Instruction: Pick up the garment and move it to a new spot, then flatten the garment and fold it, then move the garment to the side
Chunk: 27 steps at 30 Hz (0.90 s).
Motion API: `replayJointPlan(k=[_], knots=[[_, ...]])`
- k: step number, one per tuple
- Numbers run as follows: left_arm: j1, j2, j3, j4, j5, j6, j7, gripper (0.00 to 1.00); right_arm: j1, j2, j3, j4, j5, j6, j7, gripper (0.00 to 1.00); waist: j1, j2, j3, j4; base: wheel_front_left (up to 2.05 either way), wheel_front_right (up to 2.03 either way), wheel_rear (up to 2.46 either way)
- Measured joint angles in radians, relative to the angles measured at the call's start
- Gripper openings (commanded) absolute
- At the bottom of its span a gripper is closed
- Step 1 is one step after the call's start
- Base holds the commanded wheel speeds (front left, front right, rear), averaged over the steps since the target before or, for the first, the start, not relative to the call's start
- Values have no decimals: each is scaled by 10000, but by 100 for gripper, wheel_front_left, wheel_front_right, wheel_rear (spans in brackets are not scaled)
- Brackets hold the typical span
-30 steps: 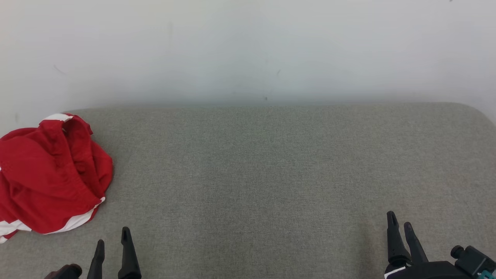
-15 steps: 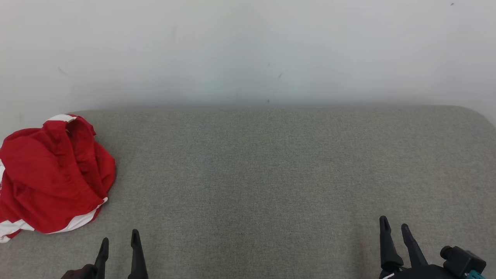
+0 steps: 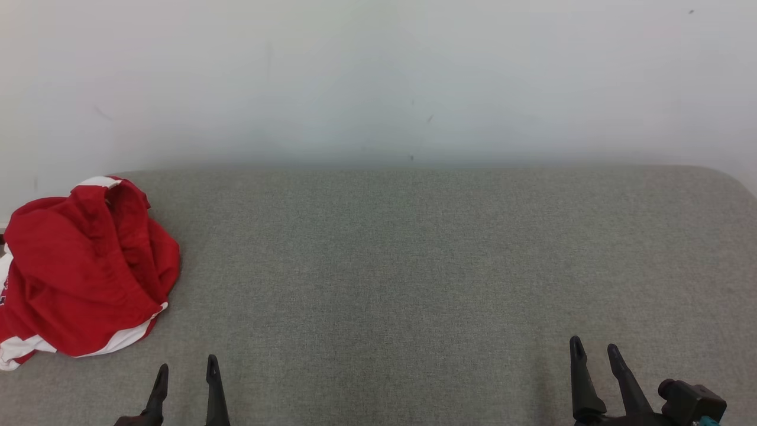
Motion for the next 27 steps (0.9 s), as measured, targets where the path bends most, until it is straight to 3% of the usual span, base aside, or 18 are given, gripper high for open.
replayJointPlan(k=[27], knots=[[179,-184,127,362,1781,-98,-545,100,112,-12,261,282,-2011,10,-546,100,0,0,-177,21,0,0,0]])
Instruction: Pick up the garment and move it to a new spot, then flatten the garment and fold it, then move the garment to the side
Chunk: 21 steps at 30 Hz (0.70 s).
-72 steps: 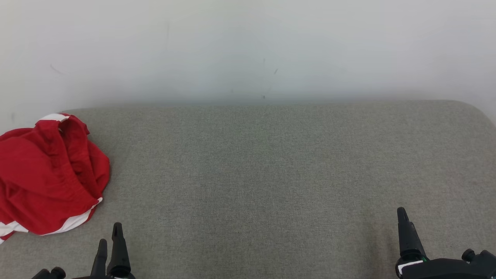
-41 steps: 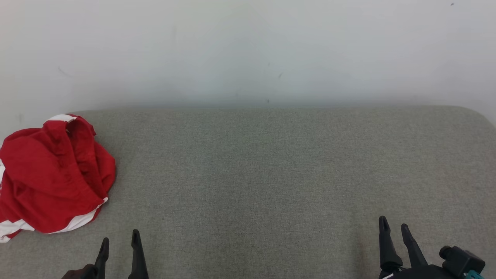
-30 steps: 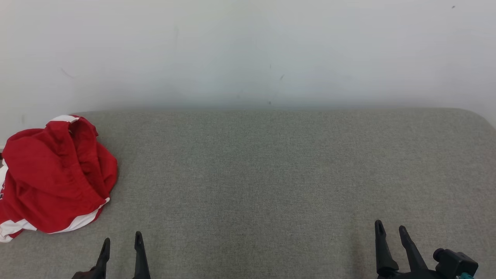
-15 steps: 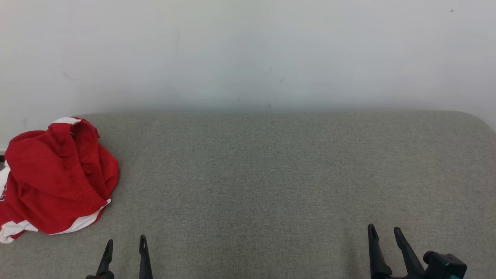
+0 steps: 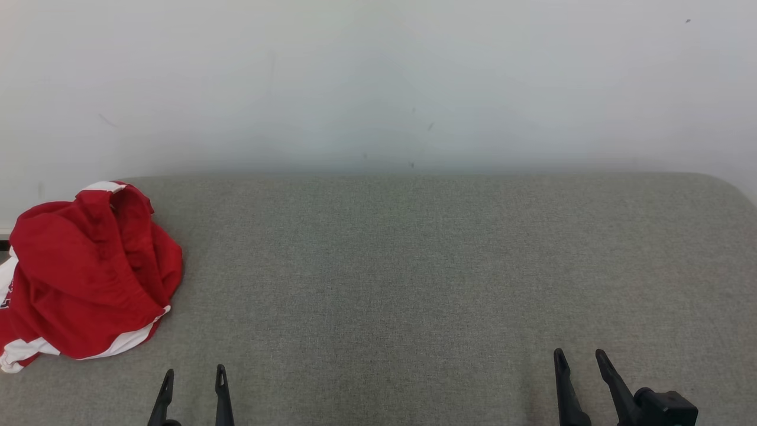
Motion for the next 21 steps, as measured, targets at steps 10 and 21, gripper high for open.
replayJointPlan(k=[10,21], knots=[[57,-182,130,-4,554,-109,-157,100,26,-4,40,79,-665,2,-174,100,-1,0,-42,7,0,0,0],[66,-399,422,142,96,-539,-167,100,32,-6,-29,113,-761,2,-196,100,-1,0,-12,30,0,0,0]])
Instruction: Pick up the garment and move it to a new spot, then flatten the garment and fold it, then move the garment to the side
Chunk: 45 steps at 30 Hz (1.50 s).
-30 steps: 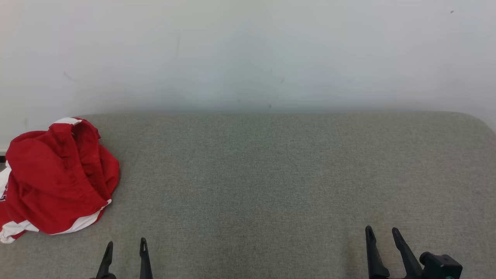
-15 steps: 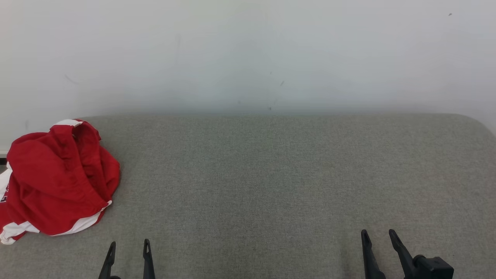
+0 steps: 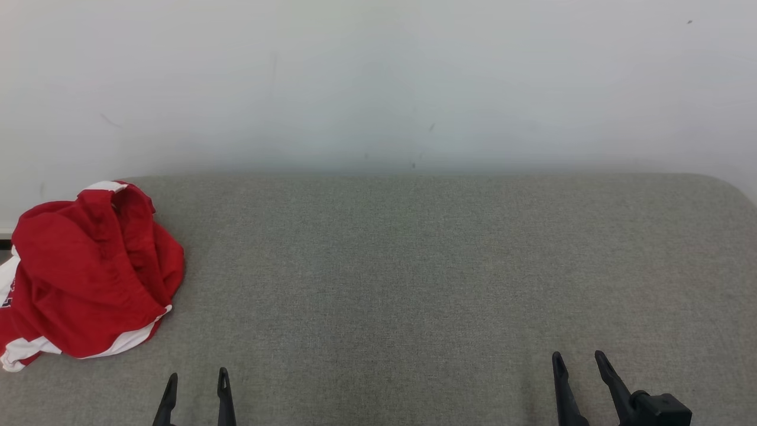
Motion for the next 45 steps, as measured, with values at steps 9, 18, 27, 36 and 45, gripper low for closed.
replayJointPlan(k=[9,18,27,36,45], knots=[[-23,-67,84,169,-274,-173,0,100,0,-2,2,25,-2,0,0,100,0,0,22,-14,0,0,0],[-32,-86,86,167,-257,-171,0,100,0,-2,-6,25,-2,0,0,100,-1,0,56,3,0,0,0],[-32,-90,73,192,-313,-157,0,100,16,-2,-21,33,17,0,-2,100,-1,0,80,147,0,0,0],[-10,-92,153,215,-360,-138,0,100,118,-4,-132,12,-219,0,-2,100,-1,0,42,655,0,0,0],[129,-96,520,190,-332,-184,0,100,149,-8,-199,29,-328,0,0,100,-1,0,-16,1629,0,0,0]])
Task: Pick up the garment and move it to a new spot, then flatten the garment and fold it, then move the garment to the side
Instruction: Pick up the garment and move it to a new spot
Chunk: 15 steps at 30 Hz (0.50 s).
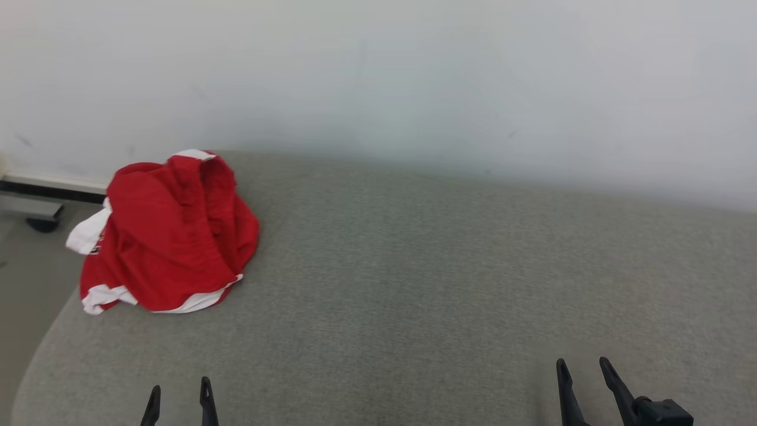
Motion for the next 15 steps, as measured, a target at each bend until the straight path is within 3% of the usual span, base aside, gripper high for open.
replayJointPlan(k=[15], knots=[[42,-2,552,48,236,-267,0,100,16,2,180,38,276,2,-2,100,0,0,-177,1972,0,0,0]])
